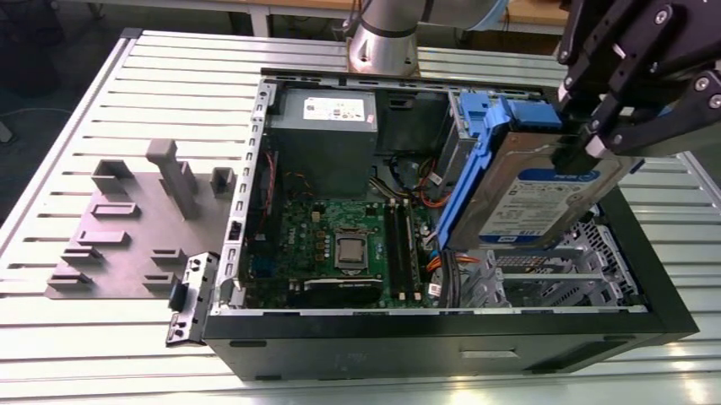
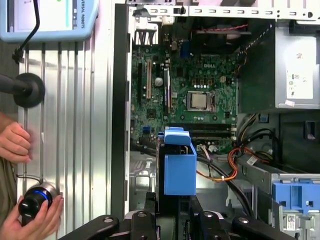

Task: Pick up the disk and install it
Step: 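Pick up the disk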

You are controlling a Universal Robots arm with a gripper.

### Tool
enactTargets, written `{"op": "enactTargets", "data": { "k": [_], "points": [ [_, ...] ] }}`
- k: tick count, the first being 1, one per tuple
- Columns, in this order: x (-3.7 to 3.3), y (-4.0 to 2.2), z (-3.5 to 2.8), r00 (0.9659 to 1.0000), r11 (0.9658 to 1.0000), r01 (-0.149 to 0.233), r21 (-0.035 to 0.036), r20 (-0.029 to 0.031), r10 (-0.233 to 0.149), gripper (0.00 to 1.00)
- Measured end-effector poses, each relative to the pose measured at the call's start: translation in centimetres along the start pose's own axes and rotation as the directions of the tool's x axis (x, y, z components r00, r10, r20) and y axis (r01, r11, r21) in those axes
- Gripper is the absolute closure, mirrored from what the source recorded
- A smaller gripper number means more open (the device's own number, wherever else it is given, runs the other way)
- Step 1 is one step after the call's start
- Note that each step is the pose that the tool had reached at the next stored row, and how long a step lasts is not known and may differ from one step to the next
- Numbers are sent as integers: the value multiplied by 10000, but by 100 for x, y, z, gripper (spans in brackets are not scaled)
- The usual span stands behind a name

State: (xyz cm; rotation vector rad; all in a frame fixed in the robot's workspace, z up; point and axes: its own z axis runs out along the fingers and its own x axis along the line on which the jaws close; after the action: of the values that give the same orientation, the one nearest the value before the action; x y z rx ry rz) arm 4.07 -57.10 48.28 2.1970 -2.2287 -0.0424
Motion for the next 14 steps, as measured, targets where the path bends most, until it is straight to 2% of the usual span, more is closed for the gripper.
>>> {"op": "enactTargets", "data": {
  "k": [14],
  "points": [
    [-4, -351, 89, 10000, 10000, -22, -11, 0, 22, 65]
  ]
}}
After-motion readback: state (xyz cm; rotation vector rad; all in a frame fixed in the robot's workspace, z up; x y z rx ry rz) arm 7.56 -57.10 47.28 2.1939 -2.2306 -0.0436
